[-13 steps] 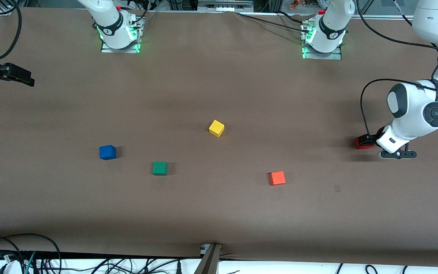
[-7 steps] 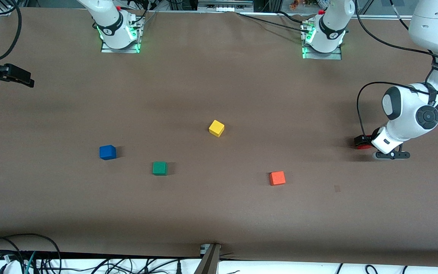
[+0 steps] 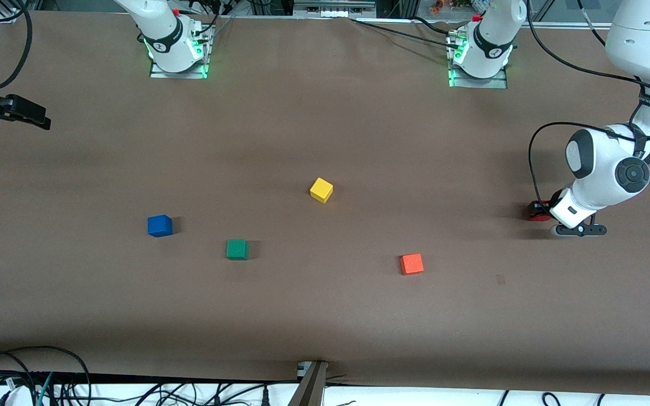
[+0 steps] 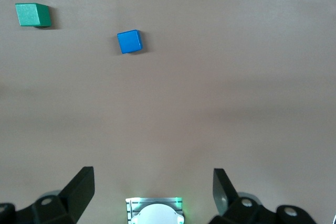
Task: Pass red block to right arm, stack on blue
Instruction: 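Lift the red cube with the left gripper while the right gripper approaches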
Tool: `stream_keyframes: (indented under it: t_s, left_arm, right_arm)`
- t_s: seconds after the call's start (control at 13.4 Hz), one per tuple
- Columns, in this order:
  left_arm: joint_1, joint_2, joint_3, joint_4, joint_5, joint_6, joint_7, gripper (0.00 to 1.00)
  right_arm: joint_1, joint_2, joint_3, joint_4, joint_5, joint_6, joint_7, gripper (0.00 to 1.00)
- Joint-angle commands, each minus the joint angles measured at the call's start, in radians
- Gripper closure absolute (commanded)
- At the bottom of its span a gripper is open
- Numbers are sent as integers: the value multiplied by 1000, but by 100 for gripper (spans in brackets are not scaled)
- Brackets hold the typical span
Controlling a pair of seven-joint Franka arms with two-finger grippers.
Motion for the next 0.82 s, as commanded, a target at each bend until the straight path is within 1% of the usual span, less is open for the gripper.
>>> stream_keyframes:
  t_s: [0.0, 0.07, 0.3, 0.45, 0.6, 0.67, 0.75]
  left_arm:
    - [6, -42, -19, 12, -4, -3, 75, 82]
    - [6, -59, -20, 15, -4, -3, 122, 81]
    - [6, -79, -54, 49, -4, -5, 214, 81]
    - [10, -85, -101, 53, -5, -5, 273, 81]
    - [19, -85, -169, 61, -8, -2, 375, 81]
    - [35, -79, -208, 69, -46, -2, 430, 81]
    - [64, -71, -262, 70, -148, -2, 508, 81]
  right_arm:
    - [-8, -1, 3, 1, 13, 5, -9, 0]
    - [-6, -1, 3, 1, 13, 5, -9, 0]
    - [-6, -1, 5, 1, 13, 4, -9, 0]
    - [-6, -1, 5, 1, 13, 5, -10, 0]
    - [-5, 0, 6, 1, 14, 7, -10, 0]
    - [-3, 14, 8, -1, 26, 7, -9, 0]
    - [0, 23, 11, -1, 39, 7, -7, 0]
